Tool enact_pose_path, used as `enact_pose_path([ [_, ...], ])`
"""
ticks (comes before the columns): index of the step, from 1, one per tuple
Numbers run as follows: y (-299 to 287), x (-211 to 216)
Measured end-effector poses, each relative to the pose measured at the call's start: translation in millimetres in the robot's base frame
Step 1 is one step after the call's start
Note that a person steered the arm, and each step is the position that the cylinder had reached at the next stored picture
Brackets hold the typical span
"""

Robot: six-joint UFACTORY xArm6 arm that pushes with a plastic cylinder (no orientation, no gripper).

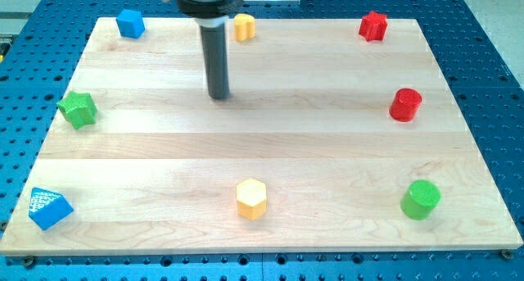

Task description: Place the blue cube at the center of the board

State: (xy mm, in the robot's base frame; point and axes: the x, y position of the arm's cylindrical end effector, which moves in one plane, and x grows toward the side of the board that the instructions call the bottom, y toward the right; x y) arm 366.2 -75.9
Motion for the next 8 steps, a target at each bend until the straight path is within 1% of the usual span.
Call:
enact_pose_path([
  [1,-57.6,-38.3],
  [3,-224.1,-94.6],
  [4,-228.7,-141.3],
  [5,-203.5,-175.0],
  [6,-156.8,-156.9],
  [7,-111.8,-51.2],
  [8,-151.6,-32.6],
])
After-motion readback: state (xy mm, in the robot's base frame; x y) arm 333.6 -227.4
